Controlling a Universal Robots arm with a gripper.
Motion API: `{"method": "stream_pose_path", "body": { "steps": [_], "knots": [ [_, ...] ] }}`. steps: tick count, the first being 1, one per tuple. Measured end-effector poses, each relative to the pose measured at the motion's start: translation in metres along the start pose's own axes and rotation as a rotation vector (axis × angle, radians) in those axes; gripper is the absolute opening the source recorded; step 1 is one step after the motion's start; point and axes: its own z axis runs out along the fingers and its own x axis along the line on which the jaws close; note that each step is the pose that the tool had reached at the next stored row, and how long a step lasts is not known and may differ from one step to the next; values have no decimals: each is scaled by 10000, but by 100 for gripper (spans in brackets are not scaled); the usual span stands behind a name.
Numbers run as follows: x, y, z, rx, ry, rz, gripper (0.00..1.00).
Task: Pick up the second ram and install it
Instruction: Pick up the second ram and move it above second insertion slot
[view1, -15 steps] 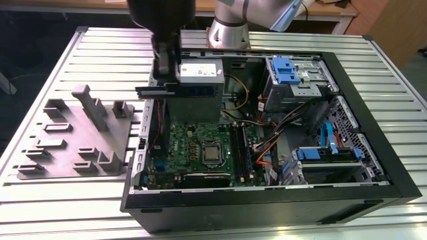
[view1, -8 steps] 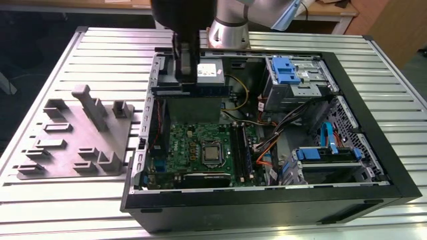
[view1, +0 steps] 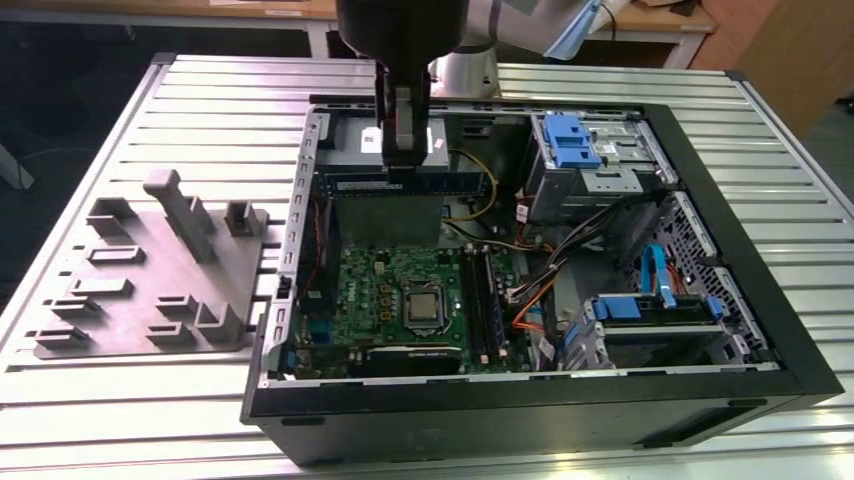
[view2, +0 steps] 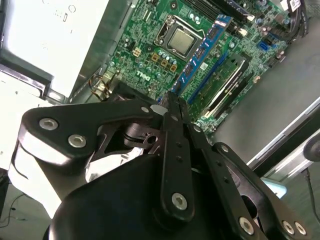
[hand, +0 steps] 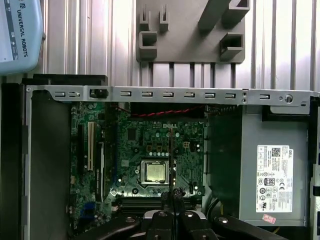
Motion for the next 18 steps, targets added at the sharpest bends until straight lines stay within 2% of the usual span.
{"method": "stream_pose_path", "body": {
  "steps": [7, 18],
  "knots": [
    [-1, -1, 16, 0, 0, 0, 8],
    [3, -1, 150, 0, 1, 0, 8]
  ]
}}
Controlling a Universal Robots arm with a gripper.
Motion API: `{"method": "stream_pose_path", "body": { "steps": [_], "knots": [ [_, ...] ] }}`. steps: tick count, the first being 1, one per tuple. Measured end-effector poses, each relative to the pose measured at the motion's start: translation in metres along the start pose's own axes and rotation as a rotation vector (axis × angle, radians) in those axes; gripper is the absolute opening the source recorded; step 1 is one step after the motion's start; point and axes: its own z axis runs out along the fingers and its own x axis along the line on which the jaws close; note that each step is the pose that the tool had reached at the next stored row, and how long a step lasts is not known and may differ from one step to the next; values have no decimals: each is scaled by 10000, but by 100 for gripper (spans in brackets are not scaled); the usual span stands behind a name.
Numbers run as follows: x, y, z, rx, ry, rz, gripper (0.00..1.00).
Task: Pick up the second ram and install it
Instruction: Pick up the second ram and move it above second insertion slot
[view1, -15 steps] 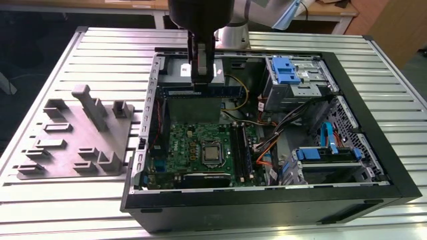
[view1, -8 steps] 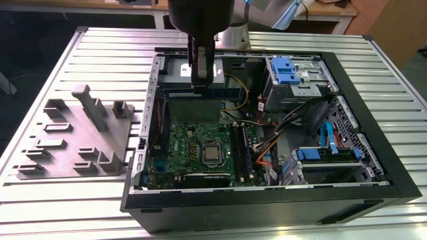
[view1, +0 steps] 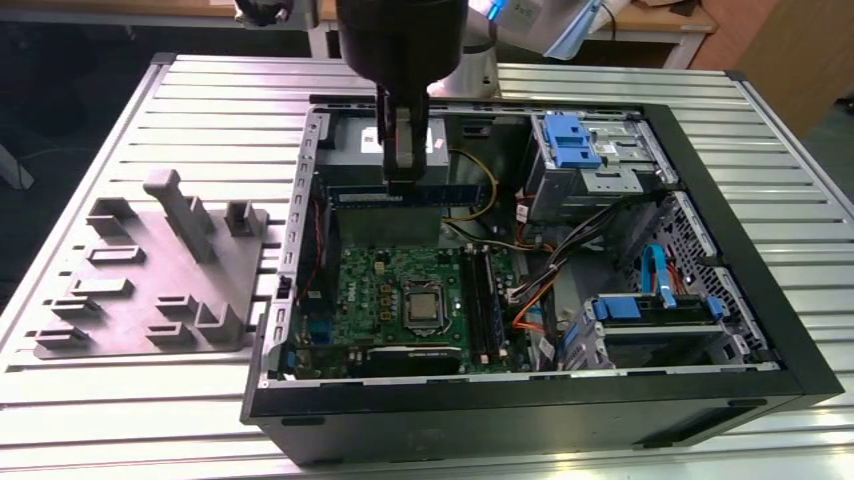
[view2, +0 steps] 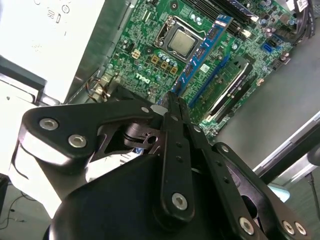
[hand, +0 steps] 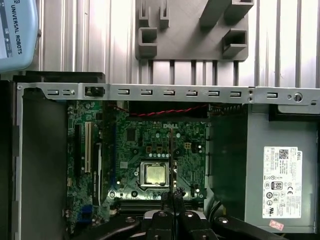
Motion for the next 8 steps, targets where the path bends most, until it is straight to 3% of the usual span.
{"method": "stream_pose_path", "body": {
  "steps": [8],
  "knots": [
    [2, -3, 91, -1, 4, 0, 8]
  ]
}}
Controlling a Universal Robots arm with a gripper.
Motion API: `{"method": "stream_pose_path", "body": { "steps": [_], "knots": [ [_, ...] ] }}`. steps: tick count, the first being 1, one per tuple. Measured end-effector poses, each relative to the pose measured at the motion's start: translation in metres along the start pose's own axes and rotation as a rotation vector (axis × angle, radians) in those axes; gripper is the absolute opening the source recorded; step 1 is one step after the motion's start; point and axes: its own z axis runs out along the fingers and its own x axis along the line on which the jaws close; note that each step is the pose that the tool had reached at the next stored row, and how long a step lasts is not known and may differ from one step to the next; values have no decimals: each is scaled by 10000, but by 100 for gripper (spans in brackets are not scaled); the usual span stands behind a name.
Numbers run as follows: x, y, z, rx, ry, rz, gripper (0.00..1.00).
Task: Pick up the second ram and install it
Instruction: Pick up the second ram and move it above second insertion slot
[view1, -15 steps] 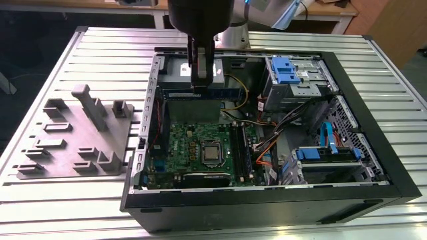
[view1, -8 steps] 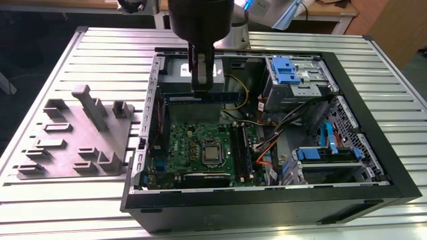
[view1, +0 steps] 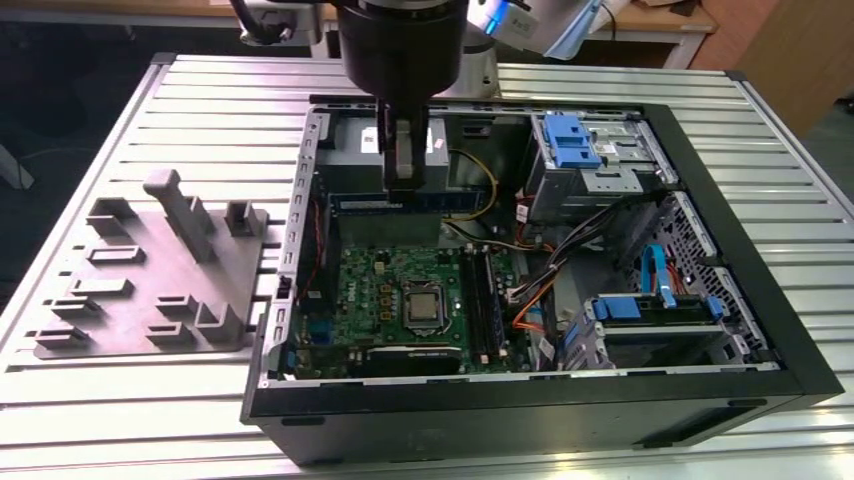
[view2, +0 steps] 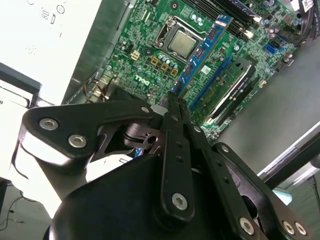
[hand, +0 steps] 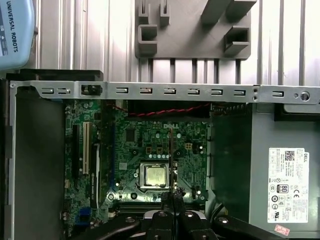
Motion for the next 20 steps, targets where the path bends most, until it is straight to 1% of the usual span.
{"method": "stream_pose_path", "body": {
  "steps": [5, 12, 20],
  "knots": [
    [1, -29, 38, 1, 2, 0, 8],
    [3, -108, 99, -4, 3, 0, 8],
    [6, -147, 211, -5, 3, 1, 8]
  ]
}}
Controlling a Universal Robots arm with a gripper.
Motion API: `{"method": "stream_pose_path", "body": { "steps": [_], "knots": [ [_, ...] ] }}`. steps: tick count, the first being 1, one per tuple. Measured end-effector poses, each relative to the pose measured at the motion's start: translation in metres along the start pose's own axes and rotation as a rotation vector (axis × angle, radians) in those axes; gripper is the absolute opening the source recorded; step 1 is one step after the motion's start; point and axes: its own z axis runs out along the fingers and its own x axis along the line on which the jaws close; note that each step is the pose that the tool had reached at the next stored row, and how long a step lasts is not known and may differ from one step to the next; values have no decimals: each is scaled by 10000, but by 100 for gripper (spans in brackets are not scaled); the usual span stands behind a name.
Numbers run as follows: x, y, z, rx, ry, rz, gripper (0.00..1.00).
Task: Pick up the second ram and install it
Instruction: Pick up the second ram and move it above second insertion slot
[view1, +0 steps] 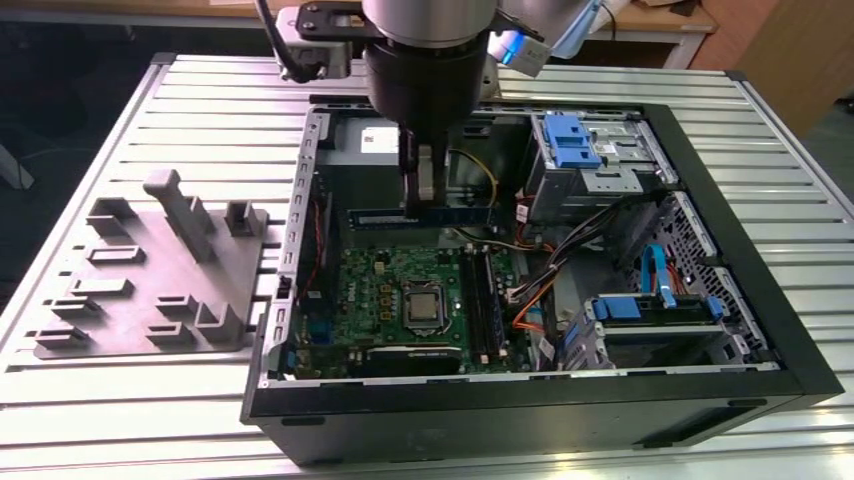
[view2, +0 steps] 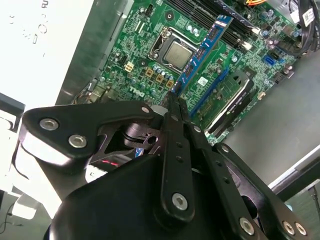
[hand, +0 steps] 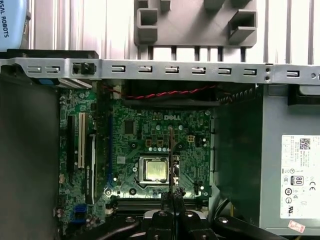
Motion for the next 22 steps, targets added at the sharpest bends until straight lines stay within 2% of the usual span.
{"method": "stream_pose_path", "body": {
  "steps": [7, 15, 22],
  "knots": [
    [3, -32, 97, -20, 7, 0, 8],
    [5, -62, 179, -184, 32, 4, 8],
    [6, -119, 222, -191, 31, 4, 8]
  ]
}}
